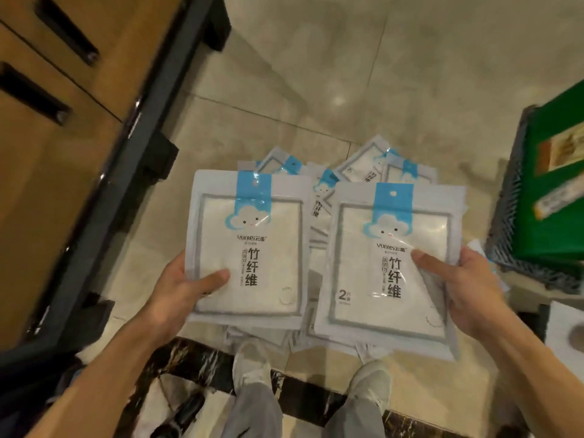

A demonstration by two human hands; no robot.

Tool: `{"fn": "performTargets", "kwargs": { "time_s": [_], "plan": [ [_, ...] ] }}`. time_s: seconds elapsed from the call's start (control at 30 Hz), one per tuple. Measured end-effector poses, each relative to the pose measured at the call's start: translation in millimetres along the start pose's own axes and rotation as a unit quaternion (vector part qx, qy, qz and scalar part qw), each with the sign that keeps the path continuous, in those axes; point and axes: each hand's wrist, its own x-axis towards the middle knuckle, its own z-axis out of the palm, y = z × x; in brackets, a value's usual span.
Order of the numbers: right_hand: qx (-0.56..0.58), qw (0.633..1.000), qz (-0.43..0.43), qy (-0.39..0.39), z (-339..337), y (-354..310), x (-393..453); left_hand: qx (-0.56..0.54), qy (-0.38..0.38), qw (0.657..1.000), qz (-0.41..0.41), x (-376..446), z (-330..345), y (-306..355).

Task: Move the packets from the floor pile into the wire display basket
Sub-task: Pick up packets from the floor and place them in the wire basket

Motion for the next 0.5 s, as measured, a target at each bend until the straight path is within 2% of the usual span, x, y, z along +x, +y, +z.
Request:
{"fn": "performTargets", "kwargs": {
  "time_s": [0.13, 0.27, 0.4, 0.5],
  "plan": [
    [-0.016, 0.999, -0.02, -0.037, 17.8, -109.6, -61.5, -0.038, -0.003, 0.999, 0.024, -63.0, -17.1, 85.4],
    [-0.033, 0.997, -0.038, -0.065, 35.7, -210.1, -135.5, -0.066, 0.025, 0.996, 0.062, -141.6, -37.9, 164.0],
    [-0.057, 0.99, -0.053, -0.117, 58.8, -286.5, -211.3, -0.074, 0.039, 0.993, 0.087, -228.0, -65.8, 225.3],
    [-0.069, 0.985, -0.08, -0.139, 75.5, -325.4, -271.6, -0.06, 0.081, 0.989, 0.105, -296.7, -90.6, 249.0]
  ]
}}
